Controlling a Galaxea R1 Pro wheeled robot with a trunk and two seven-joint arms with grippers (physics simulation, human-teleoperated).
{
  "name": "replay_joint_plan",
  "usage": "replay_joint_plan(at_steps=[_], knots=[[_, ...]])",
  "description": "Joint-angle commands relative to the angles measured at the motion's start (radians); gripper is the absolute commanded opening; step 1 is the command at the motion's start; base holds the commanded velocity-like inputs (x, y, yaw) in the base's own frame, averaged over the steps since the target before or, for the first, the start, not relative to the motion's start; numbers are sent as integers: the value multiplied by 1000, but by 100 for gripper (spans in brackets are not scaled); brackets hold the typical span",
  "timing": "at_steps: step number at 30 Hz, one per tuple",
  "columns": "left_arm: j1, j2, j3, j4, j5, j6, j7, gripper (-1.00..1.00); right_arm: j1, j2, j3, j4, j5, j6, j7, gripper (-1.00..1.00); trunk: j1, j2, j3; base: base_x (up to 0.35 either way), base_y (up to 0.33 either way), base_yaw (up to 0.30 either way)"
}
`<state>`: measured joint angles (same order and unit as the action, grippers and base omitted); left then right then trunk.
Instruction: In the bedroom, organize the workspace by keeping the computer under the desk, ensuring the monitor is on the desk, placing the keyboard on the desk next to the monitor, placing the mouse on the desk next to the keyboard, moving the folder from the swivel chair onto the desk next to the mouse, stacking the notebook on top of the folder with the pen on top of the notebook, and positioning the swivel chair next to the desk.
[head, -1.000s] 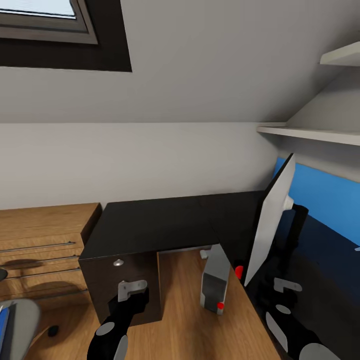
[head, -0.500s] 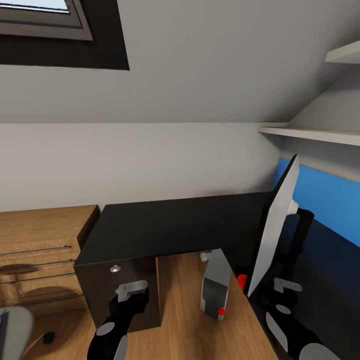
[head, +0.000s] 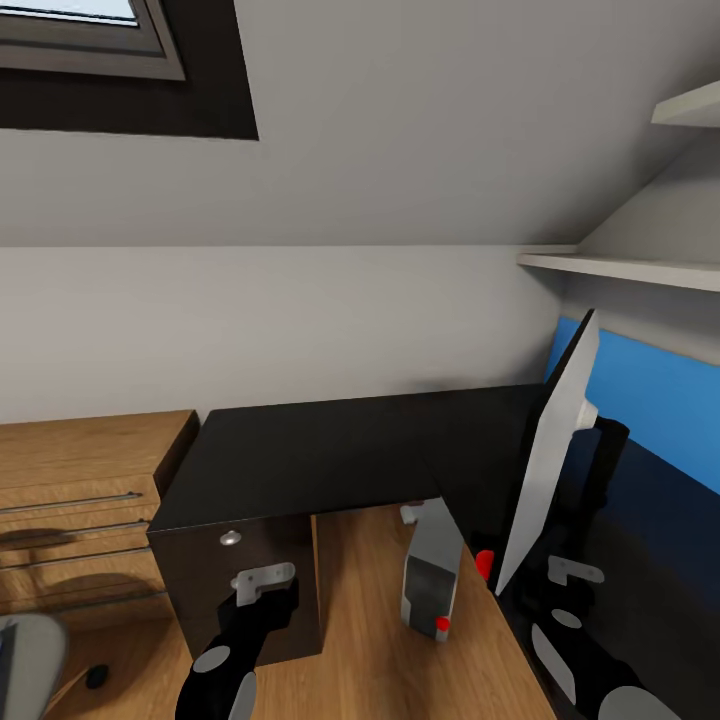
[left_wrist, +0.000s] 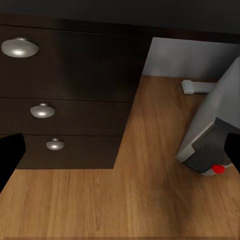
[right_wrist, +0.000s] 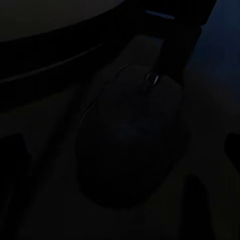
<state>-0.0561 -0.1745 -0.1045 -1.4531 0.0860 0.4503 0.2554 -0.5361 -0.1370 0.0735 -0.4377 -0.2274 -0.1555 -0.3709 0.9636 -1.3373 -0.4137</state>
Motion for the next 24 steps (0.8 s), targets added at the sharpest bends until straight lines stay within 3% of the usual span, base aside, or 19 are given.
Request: replay_joint_plan(at_steps=[1,24], knots=[[-1,0,-1,-1,9,4,8,100,-1,-1,8,0,-10,-5,-5,100,0,-1,-1,0,0,0],[-1,0,-1,-3,9,4,8,100,-1,-4,5,14,-12,23,-5,100,0,-1,-1,0,0,0]])
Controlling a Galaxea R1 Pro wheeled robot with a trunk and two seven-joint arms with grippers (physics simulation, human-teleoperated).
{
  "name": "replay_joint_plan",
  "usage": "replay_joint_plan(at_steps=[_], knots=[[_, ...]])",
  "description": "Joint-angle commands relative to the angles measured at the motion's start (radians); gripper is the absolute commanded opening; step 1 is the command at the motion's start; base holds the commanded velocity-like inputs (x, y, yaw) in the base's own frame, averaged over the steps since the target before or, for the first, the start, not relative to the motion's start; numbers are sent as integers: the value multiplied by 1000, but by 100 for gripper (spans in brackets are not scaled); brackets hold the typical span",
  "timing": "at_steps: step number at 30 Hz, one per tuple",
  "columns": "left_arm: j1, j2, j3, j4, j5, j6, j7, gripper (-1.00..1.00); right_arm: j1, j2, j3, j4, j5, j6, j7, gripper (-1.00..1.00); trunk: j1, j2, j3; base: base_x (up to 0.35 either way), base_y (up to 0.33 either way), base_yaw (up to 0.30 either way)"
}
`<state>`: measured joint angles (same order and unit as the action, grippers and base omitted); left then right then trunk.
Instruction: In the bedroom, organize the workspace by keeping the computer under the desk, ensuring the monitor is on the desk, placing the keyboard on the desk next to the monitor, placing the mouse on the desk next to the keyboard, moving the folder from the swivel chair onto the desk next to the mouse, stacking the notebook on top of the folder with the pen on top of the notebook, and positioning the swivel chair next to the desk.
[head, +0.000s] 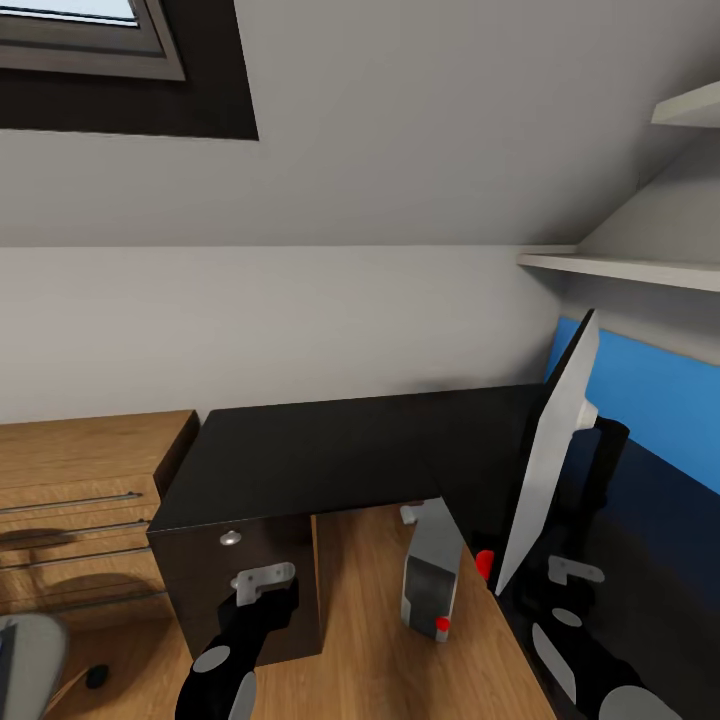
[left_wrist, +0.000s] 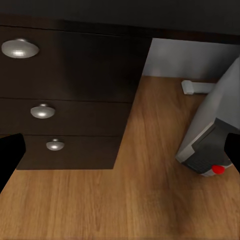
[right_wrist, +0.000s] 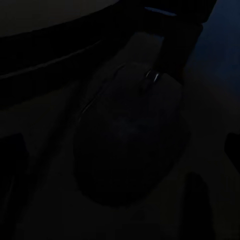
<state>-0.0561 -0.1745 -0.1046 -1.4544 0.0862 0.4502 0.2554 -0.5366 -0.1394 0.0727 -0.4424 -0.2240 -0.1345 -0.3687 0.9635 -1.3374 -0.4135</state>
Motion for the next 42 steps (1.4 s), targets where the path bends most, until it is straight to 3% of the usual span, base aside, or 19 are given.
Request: replay_joint_plan(at_steps=[1,12,15,42], knots=[[-1,0,-1,-1,10,4,8,100,0,-1,6,20,-15,6,-7,100,0,-1,-1,0,0,0],[-1,0,-1,-8,11,4,8,100,0,-2,6,22,-15,11,-7,100,0,-1,-1,0,0,0],[-1,0,-1,-10,11,5,8,100,0,-2,6,22,-15,12,-7,100,12,-22,-11,0,0,0],[-1,0,0,-7,10,4,8,100,0,-2,6,21,-15,12,-7,100,12,-22,-11,42,-41,0]])
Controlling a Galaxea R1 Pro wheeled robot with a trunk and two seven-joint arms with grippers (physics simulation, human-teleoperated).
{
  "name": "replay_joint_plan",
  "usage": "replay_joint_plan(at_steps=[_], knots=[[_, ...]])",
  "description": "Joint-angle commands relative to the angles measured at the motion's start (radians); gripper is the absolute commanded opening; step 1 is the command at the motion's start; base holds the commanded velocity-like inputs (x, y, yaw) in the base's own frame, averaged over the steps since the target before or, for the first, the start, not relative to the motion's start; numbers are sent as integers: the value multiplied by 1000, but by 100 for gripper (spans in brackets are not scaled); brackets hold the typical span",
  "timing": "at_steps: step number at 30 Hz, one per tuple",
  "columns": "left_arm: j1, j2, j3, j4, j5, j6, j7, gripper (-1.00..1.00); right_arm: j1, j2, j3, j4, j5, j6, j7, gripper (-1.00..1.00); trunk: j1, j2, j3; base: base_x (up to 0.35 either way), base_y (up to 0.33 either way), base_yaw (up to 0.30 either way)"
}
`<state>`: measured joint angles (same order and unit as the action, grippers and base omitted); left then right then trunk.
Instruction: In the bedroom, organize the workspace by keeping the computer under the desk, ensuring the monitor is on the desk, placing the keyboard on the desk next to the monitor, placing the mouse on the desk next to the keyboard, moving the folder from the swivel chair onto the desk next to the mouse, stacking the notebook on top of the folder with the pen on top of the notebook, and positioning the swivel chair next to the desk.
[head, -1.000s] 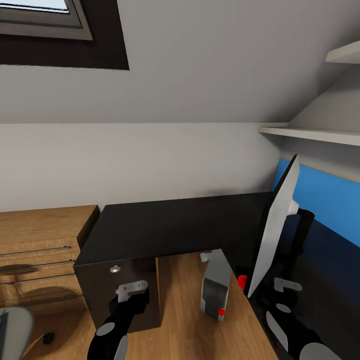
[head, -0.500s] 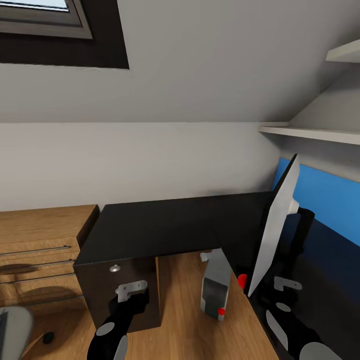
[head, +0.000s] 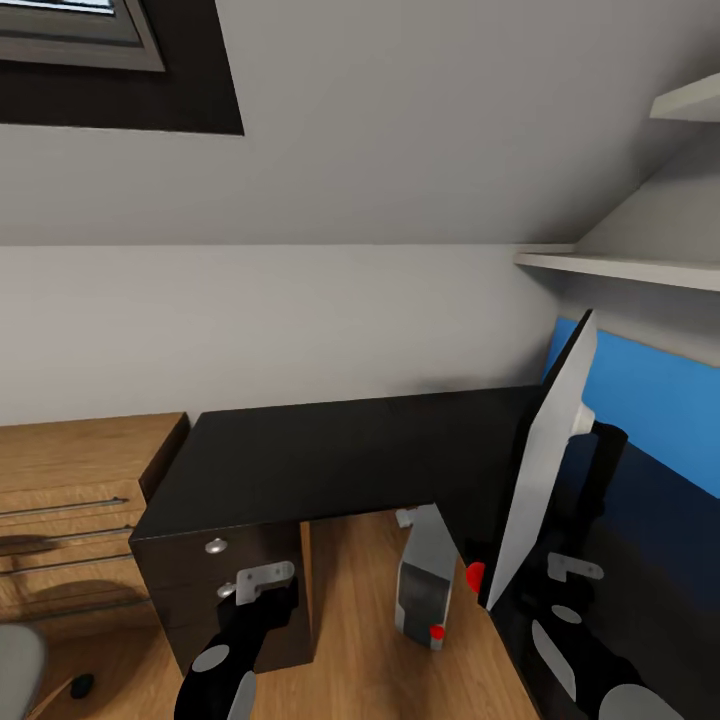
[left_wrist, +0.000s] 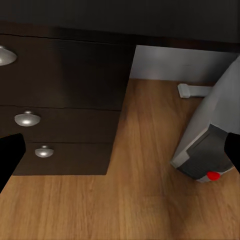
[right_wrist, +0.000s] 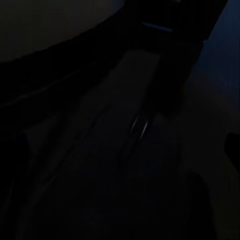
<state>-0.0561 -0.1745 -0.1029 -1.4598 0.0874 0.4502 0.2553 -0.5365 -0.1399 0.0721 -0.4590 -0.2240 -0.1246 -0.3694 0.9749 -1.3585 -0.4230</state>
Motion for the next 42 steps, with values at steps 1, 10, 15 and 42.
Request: replay_joint_plan(at_steps=[1,10,15,42], knots=[[-1,0,-1,-1,9,4,9,100,0,-1,6,37,-15,2,-6,100,0,0,-1,46,-43,0],[-1,0,-1,-1,9,4,9,100,0,-1,6,37,-15,2,-6,100,0,0,-1,16,-15,0],[-1,0,-1,-1,9,4,9,100,0,-1,6,37,-15,2,-6,-100,0,0,-1,2,-2,0],[-1,0,0,-1,13,4,9,100,0,0,9,37,-14,0,-6,-100,0,0,-1,-37,0,0]])
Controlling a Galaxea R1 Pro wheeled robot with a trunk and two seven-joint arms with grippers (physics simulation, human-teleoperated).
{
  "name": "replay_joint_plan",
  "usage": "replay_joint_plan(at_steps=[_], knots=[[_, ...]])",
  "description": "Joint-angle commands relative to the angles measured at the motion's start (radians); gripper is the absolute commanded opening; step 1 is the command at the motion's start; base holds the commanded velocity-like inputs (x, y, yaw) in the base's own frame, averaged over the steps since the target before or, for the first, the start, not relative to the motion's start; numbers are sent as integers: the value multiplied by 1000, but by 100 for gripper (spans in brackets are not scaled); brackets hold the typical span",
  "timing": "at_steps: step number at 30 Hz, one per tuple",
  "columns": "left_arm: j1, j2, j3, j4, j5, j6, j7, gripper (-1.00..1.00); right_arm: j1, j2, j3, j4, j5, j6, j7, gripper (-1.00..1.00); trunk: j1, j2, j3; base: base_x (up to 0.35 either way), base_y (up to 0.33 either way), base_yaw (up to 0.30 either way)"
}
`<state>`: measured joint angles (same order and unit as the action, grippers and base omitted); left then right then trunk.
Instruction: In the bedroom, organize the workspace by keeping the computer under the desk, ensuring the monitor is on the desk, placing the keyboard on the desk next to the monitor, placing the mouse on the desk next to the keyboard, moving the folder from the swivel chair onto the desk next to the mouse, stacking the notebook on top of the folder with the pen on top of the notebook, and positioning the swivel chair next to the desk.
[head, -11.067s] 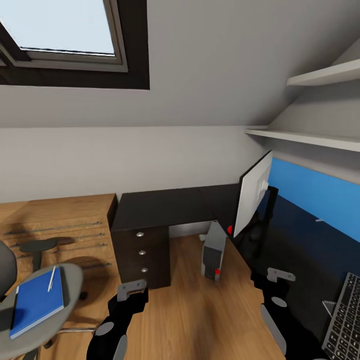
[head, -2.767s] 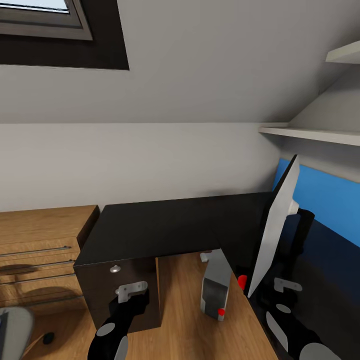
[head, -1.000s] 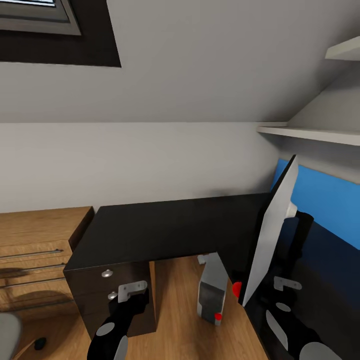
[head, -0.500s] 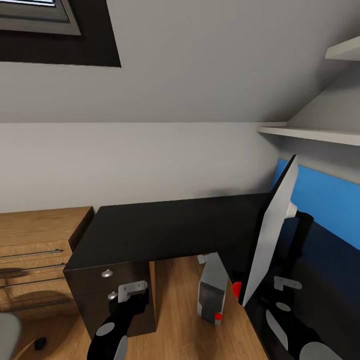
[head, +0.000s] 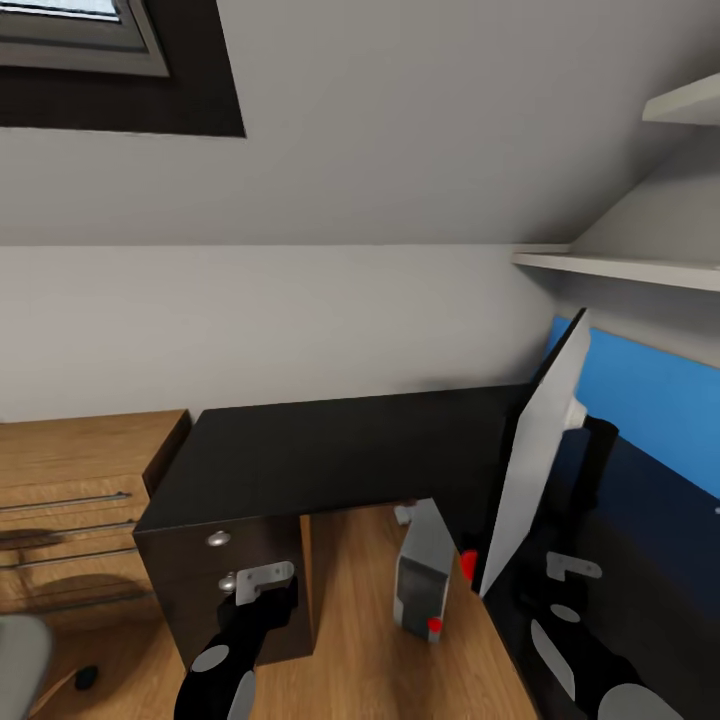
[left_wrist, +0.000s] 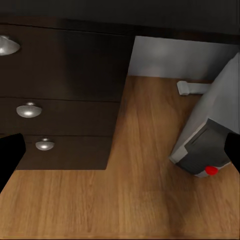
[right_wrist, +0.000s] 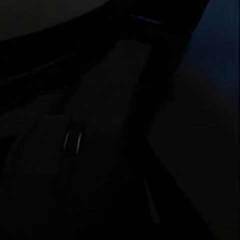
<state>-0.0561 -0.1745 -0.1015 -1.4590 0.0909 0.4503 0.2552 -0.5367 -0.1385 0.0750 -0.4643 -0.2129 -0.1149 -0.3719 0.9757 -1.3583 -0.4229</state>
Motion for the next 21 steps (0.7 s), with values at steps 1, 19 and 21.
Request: replay_joint_plan(at_steps=[1,19,21], knots=[[-1,0,-1,-1,14,4,9,100,0,-1,6,42,-25,-9,-3,-100,-1,-1,-1,-335,0,0],[-1,0,2,-1,33,4,9,100,0,1,12,38,-11,-11,-4,-100,-1,-1,-1,-335,18,0],[-1,0,2,-1,33,4,9,100,0,3,17,36,8,-12,-4,-100,-1,-1,-1,-245,33,0]])
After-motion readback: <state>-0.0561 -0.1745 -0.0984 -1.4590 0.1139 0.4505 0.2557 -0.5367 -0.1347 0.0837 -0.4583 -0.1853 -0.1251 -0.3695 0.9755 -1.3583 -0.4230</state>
